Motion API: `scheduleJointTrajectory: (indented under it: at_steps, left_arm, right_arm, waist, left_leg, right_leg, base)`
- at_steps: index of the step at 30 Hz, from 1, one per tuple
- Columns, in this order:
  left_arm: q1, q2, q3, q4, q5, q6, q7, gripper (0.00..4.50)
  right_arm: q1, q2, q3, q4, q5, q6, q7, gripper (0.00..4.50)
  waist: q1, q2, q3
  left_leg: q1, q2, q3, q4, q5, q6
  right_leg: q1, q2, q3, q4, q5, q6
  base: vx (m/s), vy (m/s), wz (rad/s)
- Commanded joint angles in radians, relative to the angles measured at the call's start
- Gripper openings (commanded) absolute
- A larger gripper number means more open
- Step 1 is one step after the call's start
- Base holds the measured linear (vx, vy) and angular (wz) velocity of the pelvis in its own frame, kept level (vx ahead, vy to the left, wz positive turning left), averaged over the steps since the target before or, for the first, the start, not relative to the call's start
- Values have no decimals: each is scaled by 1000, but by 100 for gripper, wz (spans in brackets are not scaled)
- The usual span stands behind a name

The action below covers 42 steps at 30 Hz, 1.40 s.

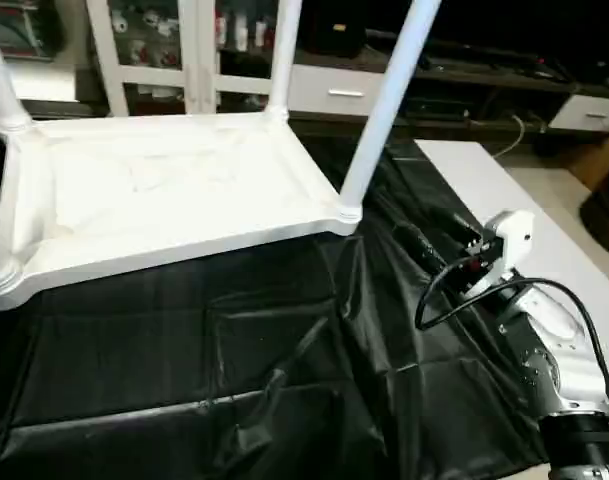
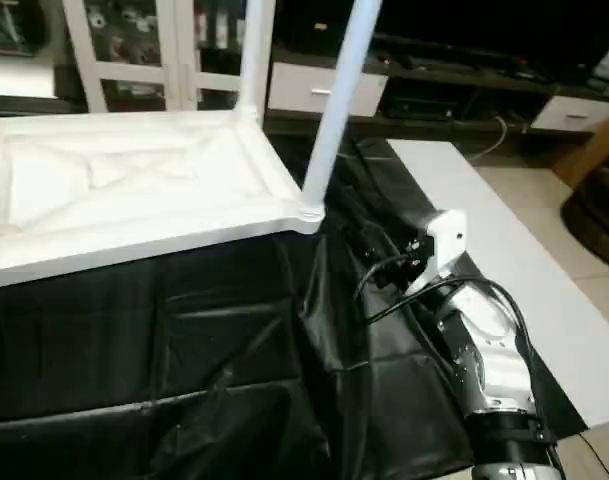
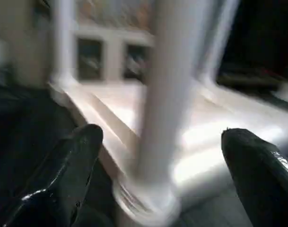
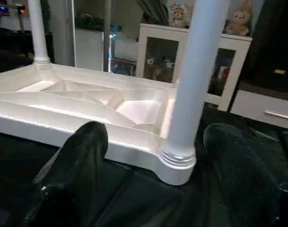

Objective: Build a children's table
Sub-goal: Rotate leg to tighten

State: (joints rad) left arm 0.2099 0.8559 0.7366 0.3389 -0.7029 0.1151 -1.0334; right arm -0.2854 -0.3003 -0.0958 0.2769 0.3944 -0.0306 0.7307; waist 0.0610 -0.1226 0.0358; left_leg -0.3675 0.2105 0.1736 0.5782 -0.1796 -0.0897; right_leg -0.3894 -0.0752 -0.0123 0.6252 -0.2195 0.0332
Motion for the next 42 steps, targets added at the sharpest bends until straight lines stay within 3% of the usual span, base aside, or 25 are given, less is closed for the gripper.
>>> scheduleJointTrajectory:
  at_steps: [1, 5, 6, 7, 9, 11, 12, 14, 15, 16, 17, 18, 20, 22, 23, 24, 25, 26, 27, 28, 30, 32, 34, 36, 42]
  left_arm:
    - [22, 7, -38, -12, 28, 13, -47, 446]
    - [68, 17, -40, -38, 20, 48, -89, 446]
    - [171, 32, -45, -176, -50, 145, -169, 446]
    - [209, 37, -46, -230, -71, 180, -199, 446]
    - [243, 43, -80, -382, -130, 246, -219, 446]
    - [173, 26, -158, -481, -135, 241, -148, 446]
    - [86, 3, -234, -516, -107, 226, -86, 446]
    - [-41, -38, -336, -543, -63, 228, -10, 446]
    - [-207, -99, -459, -559, -12, 263, 62, 446]
    - [-207, -99, -459, -559, -12, 263, 62, 446]
    - [-311, -155, -527, -557, 31, 277, 82, 446]
    - [-427, -227, -594, -539, 75, 297, 106, 446]
    - [-579, -338, -673, -488, 149, 323, 144, 446]
    - [-693, -397, -768, -380, 254, 320, 185, 446]
    - [-746, -417, -813, -301, 329, 299, 201, 446]
    - [-796, -437, -844, -218, 382, 272, 230, 446]
    - [-871, -472, -868, -77, 449, 221, 287, 446]
    - [-894, -483, -871, -32, 466, 204, 307, 446]
    - [-894, -483, -871, -32, 466, 204, 307, 446]
    - [-921, -492, -881, 18, 473, 194, 319, 446]
    - [-988, -497, -941, 147, 542, 164, 329, 446]
    - [-1044, -513, -972, 251, 583, 135, 335, 446]
    - [-1099, -542, -983, 356, 593, 144, 321, 446]
    - [-1145, -561, -989, 446, 621, 130, 322, 446]
    - [-1209, -564, -990, 637, 657, 152, 314, 446]
  right_arm:
    - [-3, -10, -7, -7, -3, 8, 4, 364]
    - [-2, -6, -5, -6, -5, 7, 6, 364]
    - [1, -6, -2, -7, -6, 7, 8, 364]
    - [3, -6, -1, -8, -5, 7, 9, 364]
    - [5, -4, 0, -9, -5, 7, 8, 364]
    - [5, -2, 0, -6, -7, 6, 6, 364]
    - [5, -1, 2, -3, -9, 6, 3, 364]
    - [6, 1, 6, -4, -15, 6, -2, 364]
    - [8, 2, 10, -8, -21, 6, -9, 364]
    - [8, 2, 10, -8, -21, 6, -9, 364]
    - [14, 1, 10, -17, -24, 8, -12, 364]
    - [23, -2, 9, -28, -24, 9, -14, 364]
    - [47, -6, 5, -55, -25, 14, -22, 364]
    - [76, -12, -1, -85, -28, 18, -33, 364]
    - [93, -14, -3, -103, -30, 20, -40, 364]
    - [107, -17, -5, -119, -30, 23, -44, 364]
    - [134, -22, -7, -149, -32, 27, -52, 364]
    - [143, -24, -8, -159, -33, 29, -53, 364]
    - [143, -24, -8, -159, -33, 29, -53, 364]
    - [157, -29, -13, -172, -32, 32, -56, 364]
    - [185, -38, -19, -198, -31, 42, -58, 364]
    - [202, -44, -22, -214, -33, 48, -62, 364]
    - [212, -52, -25, -226, -31, 57, -69, 364]
    - [219, -59, -27, -239, -28, 66, -75, 364]
    - [233, -72, -18, -271, -30, 90, -72, 364]
  waist:
    - [3, 38, -29]
    - [8, 42, -26]
    - [9, 40, -28]
    - [8, 41, -26]
    - [6, 34, -22]
    - [11, 31, -21]
    - [25, 37, -21]
    - [32, 42, -23]
    - [36, 44, -29]
    - [38, 53, -30]
    - [37, 48, -33]
    - [38, 52, -43]
    - [35, 72, -45]
    - [34, 58, -48]
    - [31, 83, -50]
    - [22, 74, -48]
    - [17, 79, -51]
    - [17, 72, -55]
    - [17, 68, -59]
    - [17, 86, -60]
    - [5, 100, -61]
    - [6, 103, -60]
    - [7, 125, -59]
    - [9, 118, -56]
    - [10, 122, -54]
  left_leg:
    - [27, 21, 2, -85, -395, -12]
    - [29, 22, -2, -90, -440, -29]
    - [28, 24, -4, -89, -443, -33]
    - [24, 26, -7, -92, -441, -35]
    - [29, 26, -2, -92, -480, -33]
    - [34, 25, 0, -90, -493, -29]
    - [45, 24, 3, -87, -502, -30]
    - [46, 22, 4, -88, -473, -44]
    - [49, 20, 6, -83, -432, -55]
    - [47, 19, 7, -83, -411, -61]
    - [41, 17, 7, -80, -380, -63]
    - [26, 14, 3, -75, -273, -77]
    - [26, 10, 4, -67, -254, -92]
    - [16, 5, 3, -65, -238, -84]
    - [17, 2, -2, -61, -231, -82]
    - [9, 0, -3, -63, -222, -71]
    - [9, -7, -2, -54, -210, -51]
    - [8, -7, 1, -50, -195, -38]
    - [-5, -10, -3, -48, -137, -22]
    - [-10, -11, -7, -48, -105, -21]
    - [-5, -13, -3, -40, -75, 20]
    - [-3, -11, -2, -39, -79, 36]
    - [3, -9, -4, -40, -113, 38]
    - [8, -5, -2, -44, -162, 30]
    - [4, -4, -2, -43, -163, 43]
  right_leg:
    - [4, -32, 23, -80, -215, -185]
    - [1, -34, 24, -85, -262, -169]
    - [3, -38, 25, -81, -253, -175]
    - [6, -40, 25, -79, -251, -180]
    - [-3, -30, 23, -84, -276, -183]
    - [-8, -30, 23, -89, -292, -180]
    - [-15, -30, 24, -91, -292, -171]
    - [-11, -29, 22, -89, -271, -160]
    - [-7, -30, 20, -82, -233, -157]
    - [-5, -30, 21, -78, -208, -156]
    - [2, -31, 21, -75, -183, -157]
    - [23, -34, 18, -58, -81, -157]
    - [25, -32, 16, -55, -36, -164]
    - [37, -33, 17, -61, -34, -160]
    - [39, -33, 17, -58, -26, -156]
    - [45, -31, 17, -64, -32, -150]
    - [46, -29, 20, -68, -28, -144]
    - [51, -29, 22, -71, -17, -141]
    - [65, -33, 21, -61, 30, -150]
    - [69, -35, 20, -55, 59, -160]
    - [60, -27, 19, -59, 150, -197]
    - [60, -28, 17, -58, 151, -223]
    - [56, -30, 16, -61, 104, -243]
    - [56, -30, 15, -67, 43, -261]
    - [57, -36, 15, -69, 32, -275]
  base:
    - [0, 0, 0]
    - [0, 0, 0]
    - [0, 0, 0]
    - [0, 0, 0]
    - [0, 0, 0]
    - [0, 0, 0]
    - [0, 0, 0]
    - [0, 0, 0]
    - [0, 0, 0]
    - [0, 0, 0]
    - [0, 0, 0]
    - [0, 0, 0]
    - [0, 0, 0]
    - [0, 0, 0]
    - [0, 0, 0]
    - [0, 0, 0]
    - [0, 0, 0]
    - [0, 0, 0]
    - [0, 0, 0]
    - [0, 0, 0]
    - [0, 0, 0]
    - [0, 0, 0]
    - [0, 0, 0]
    - [0, 0, 0]
    - [0, 0, 0]
